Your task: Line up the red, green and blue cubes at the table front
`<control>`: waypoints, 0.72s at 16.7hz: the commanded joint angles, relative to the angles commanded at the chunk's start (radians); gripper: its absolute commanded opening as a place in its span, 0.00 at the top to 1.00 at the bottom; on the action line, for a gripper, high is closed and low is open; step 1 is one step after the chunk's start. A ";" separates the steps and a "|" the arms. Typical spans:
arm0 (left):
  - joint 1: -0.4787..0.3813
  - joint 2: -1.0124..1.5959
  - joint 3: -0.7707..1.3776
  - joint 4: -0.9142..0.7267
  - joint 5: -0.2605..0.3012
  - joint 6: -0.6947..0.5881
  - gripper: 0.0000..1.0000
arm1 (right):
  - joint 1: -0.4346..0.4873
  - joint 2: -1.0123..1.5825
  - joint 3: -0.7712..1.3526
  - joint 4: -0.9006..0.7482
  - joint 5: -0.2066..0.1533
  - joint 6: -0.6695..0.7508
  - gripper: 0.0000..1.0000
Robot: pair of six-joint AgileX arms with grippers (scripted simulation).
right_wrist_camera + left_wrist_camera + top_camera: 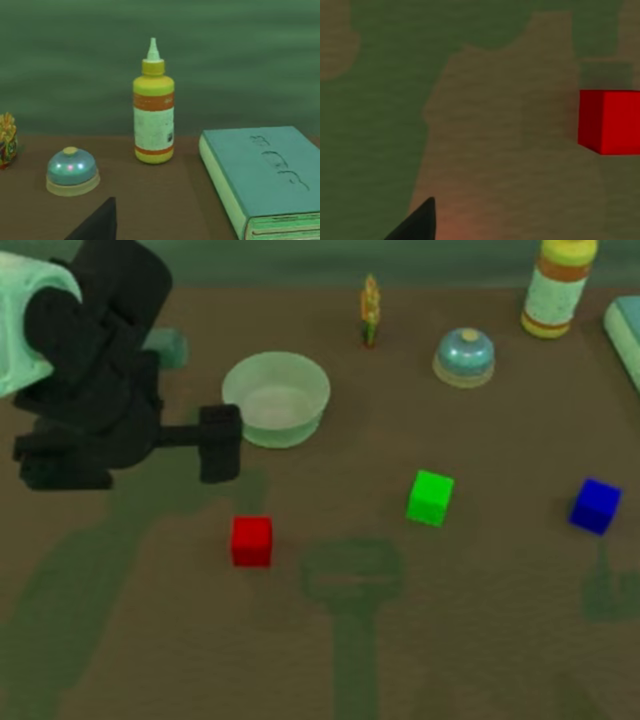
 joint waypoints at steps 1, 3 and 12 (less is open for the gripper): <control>-0.021 0.086 0.064 -0.043 0.000 -0.019 0.00 | 0.000 0.000 0.000 0.000 0.000 0.000 0.00; -0.059 0.232 0.182 -0.117 0.001 -0.055 0.00 | 0.000 0.000 0.000 0.000 0.000 0.000 0.00; -0.124 0.462 0.397 -0.230 0.003 -0.115 0.00 | 0.000 0.000 0.000 0.000 0.000 0.000 0.00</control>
